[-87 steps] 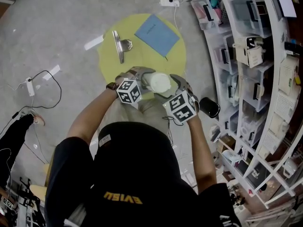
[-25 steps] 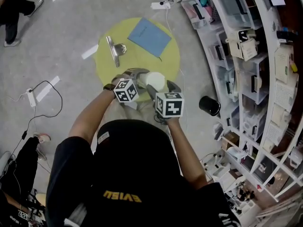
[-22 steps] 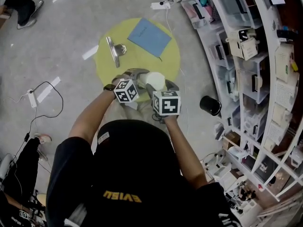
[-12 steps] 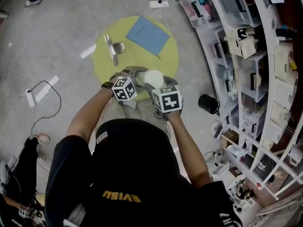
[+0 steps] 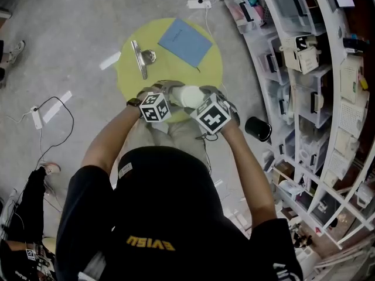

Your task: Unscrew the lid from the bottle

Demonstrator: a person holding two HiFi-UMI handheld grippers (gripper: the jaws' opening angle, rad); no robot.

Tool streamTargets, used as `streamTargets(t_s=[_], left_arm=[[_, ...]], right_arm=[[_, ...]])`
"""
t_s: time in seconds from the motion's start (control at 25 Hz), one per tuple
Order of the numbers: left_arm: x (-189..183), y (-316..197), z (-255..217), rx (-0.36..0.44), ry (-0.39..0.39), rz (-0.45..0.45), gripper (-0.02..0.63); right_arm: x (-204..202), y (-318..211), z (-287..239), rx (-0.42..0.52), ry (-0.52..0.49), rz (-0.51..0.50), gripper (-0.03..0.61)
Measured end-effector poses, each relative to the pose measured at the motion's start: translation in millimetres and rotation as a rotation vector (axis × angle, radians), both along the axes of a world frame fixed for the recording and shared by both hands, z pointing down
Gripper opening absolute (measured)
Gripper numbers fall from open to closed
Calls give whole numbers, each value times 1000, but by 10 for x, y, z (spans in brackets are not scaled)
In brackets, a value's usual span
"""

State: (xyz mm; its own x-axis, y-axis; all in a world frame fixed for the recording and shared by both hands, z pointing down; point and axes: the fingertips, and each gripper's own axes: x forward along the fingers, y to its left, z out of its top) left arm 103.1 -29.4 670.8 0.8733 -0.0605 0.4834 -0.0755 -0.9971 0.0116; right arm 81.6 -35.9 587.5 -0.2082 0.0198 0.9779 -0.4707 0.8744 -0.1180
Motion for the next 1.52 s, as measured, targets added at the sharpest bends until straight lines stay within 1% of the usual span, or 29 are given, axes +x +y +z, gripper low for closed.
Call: streamTargets(t_s=[0.08, 0.16, 0.24, 0.36, 0.4, 0.48, 0.6, 0.68, 0.76, 0.8, 0.88, 0.92, 0.96, 1.04, 1.12, 1.16, 1.2, 1.32, 1.36, 1.4, 1.44, 1.52], left_arm=[[2, -10, 9, 0, -2, 3, 348], [2, -11, 11, 0, -4, 6, 348], [-3, -7, 17, 0, -7, 8, 348], [-8, -6, 25, -1, -11, 9, 348], [-9, -9, 26, -1, -12, 10, 348], [-7, -15, 33, 1, -14, 11, 347], [0, -1, 45, 1, -18, 9, 347], [9, 26, 41, 0, -20, 12, 347], [7, 26, 39, -3, -24, 13, 347], [6, 15, 40, -5, -26, 11, 345], [12, 4, 41, -7, -26, 9, 345], [13, 3, 41, -8, -25, 9, 345], [8, 2, 44, -8, -23, 8, 345], [-13, 3, 53, -9, -22, 7, 345], [-23, 10, 60, -13, -21, 4, 345], [-20, 12, 60, -14, -21, 2, 345], [-13, 14, 57, -15, -22, 2, 345], [14, -2, 43, -11, -21, 5, 344], [9, -6, 46, -10, -21, 4, 344], [-1, -3, 53, -10, -21, 2, 344], [-8, 0, 60, -12, -21, 0, 344], [-11, -2, 66, -14, -20, -3, 344]], right_arm=[[-9, 8, 19, -16, 33, -159, 359], [-15, 27, 26, -21, 60, -291, 360], [-39, 52, 21, -20, 62, -382, 359], [-16, 91, 47, -23, 58, -482, 359], [-13, 90, 51, -21, 57, -501, 360], [-39, 77, 40, -15, 49, -508, 360], [-52, 85, 32, -6, 41, -484, 360], [-41, 109, 31, -6, 55, -459, 360], [-57, 101, 23, -6, 48, -401, 364], [-77, 83, 5, -3, 23, -351, 381], [-114, 34, -72, 27, -58, -227, 403], [-129, -8, -131, 63, -102, -151, 403], [-143, -62, -196, 108, -142, -60, 403], [-131, -160, -293, 193, -190, 161, 402], [-58, -185, -296, 244, -200, 385, 391], [-10, -167, -260, 258, -194, 474, 377], [35, -139, -211, 269, -183, 540, 373], [136, -99, -87, 303, -140, 657, 370], [151, -108, -68, 310, -131, 687, 363], [157, -117, -54, 308, -126, 709, 344], [157, -122, -43, 299, -120, 719, 343], [148, -130, -33, 277, -102, 699, 337]])
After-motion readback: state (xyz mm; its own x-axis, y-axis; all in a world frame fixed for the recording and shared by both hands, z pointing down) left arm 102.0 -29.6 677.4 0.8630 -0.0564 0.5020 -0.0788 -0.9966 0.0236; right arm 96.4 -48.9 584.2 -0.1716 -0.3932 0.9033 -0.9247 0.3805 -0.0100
